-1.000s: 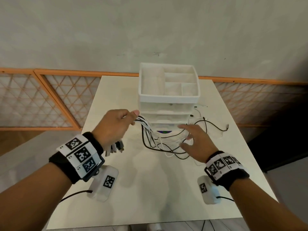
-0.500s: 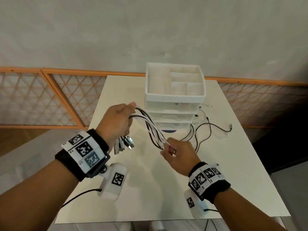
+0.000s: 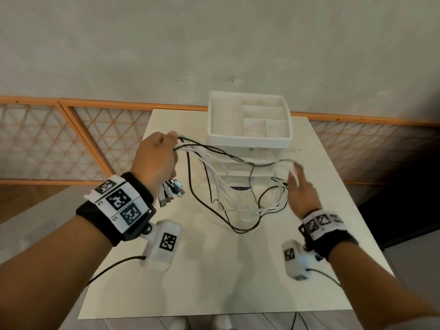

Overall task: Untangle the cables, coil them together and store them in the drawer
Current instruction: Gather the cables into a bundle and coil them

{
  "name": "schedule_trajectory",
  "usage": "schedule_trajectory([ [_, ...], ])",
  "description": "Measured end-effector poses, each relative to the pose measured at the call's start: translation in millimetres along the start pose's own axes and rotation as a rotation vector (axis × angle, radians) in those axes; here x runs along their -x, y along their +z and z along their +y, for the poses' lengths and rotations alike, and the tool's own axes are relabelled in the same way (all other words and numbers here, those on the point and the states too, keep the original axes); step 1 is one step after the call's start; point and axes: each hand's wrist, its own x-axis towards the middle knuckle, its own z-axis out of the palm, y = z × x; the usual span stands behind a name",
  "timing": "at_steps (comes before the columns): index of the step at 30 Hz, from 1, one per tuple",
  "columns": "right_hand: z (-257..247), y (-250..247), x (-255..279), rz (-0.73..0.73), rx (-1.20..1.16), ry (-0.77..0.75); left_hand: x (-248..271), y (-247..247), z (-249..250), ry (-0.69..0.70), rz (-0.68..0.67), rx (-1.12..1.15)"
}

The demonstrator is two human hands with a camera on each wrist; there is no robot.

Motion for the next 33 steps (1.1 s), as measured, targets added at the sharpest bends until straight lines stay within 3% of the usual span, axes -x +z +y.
schedule_trajectory([
  [4,-45,-49,-10,0.223,-0.243,-0.242,-6,-5,-11,0.012,0.173,-0.055],
  [6,-44,-51,-6,0.277,-0.219,-0.333,-9,-6,-5,0.056,0.258,0.019],
  [8,-23,-36,-3,0.241,-0.104,-0.32,-10,-7,4,0.087,0.294,0.134],
  [10,15,-10,5,-0.018,0.186,-0.151,-9,-9,5,0.116,0.236,0.158],
  [12,43,15,23,-0.431,0.502,-0.02,-3,-8,0,0.113,0.113,0.108],
  [13,48,24,31,-0.557,0.555,-0.017,1,-7,-3,0.09,0.051,0.076],
  [14,45,28,37,-0.589,0.535,-0.052,5,-5,-6,0.059,0.0,0.043],
  [16,23,27,44,-0.507,0.385,-0.178,12,0,-10,-0.008,-0.075,-0.017],
  [18,-13,19,48,-0.339,0.067,-0.282,18,7,-11,-0.066,-0.161,-0.05],
  [20,-55,10,59,-0.203,-0.18,-0.5,25,16,-11,-0.102,-0.25,-0.074],
  [22,-87,10,72,-0.148,-0.26,-0.722,33,24,-10,-0.098,-0.309,-0.116],
  [24,-94,22,77,-0.145,-0.258,-0.788,36,28,-7,-0.059,-0.322,-0.122],
  [28,-50,53,70,-0.287,0.02,-0.565,31,18,10,0.021,-0.203,0.034],
  [31,5,64,61,-0.372,0.093,-0.225,26,7,23,0.058,-0.103,0.134],
  [33,43,70,50,-0.408,0.268,-0.163,24,4,30,0.069,-0.057,0.222],
])
